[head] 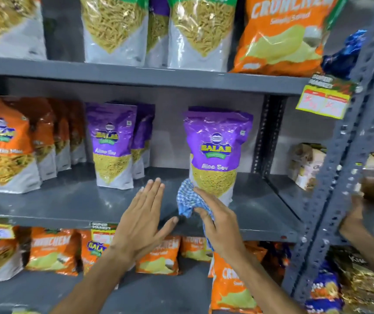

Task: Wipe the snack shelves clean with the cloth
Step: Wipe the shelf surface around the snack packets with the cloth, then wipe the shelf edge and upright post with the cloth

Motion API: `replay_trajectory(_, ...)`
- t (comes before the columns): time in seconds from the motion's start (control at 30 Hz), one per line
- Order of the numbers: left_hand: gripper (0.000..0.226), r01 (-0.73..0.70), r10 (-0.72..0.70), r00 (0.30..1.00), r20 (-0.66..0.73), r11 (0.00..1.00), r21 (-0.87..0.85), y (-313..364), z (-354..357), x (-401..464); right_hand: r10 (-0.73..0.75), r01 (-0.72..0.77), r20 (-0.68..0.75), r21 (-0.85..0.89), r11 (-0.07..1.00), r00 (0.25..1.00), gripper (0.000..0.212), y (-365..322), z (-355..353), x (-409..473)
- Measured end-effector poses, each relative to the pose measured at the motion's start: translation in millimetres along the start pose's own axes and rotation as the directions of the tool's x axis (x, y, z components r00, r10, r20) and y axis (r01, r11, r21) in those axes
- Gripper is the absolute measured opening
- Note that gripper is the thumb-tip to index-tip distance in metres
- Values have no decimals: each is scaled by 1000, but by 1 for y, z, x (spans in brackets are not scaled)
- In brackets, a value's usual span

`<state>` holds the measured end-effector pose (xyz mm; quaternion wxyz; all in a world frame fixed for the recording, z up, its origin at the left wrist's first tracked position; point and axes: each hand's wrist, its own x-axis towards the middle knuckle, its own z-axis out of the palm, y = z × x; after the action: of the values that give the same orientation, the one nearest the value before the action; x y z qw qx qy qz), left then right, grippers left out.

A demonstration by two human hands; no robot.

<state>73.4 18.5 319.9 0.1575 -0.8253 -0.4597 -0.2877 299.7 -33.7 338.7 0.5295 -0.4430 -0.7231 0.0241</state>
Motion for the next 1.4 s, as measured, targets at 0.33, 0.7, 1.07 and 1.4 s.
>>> replay_trajectory(0.33, 88, 121, -115, 990, -79, 990, 77, -150, -66, -67, -127, 120, 64, 109, 987, 990, 46, -75, 157, 48)
replay_trajectory(0.7, 87, 167, -125, 974, -187, 960, 226, -446, -180, -167, -100, 82, 84, 195, 977, 991, 42, -241, 444, 112)
replay_trajectory(1.07, 74, 220, -84, 862, -501, 951, 219, -606, -213, -119, 135, -114, 138, -154, 982, 981, 31, -314, 604, 208)
replay_trajectory(1.4, 69, 30, 83, 782, -618, 985, 170, -640, -181, -100, 514, -448, 171, -314, 837, 841, 33, -234, 734, 330)
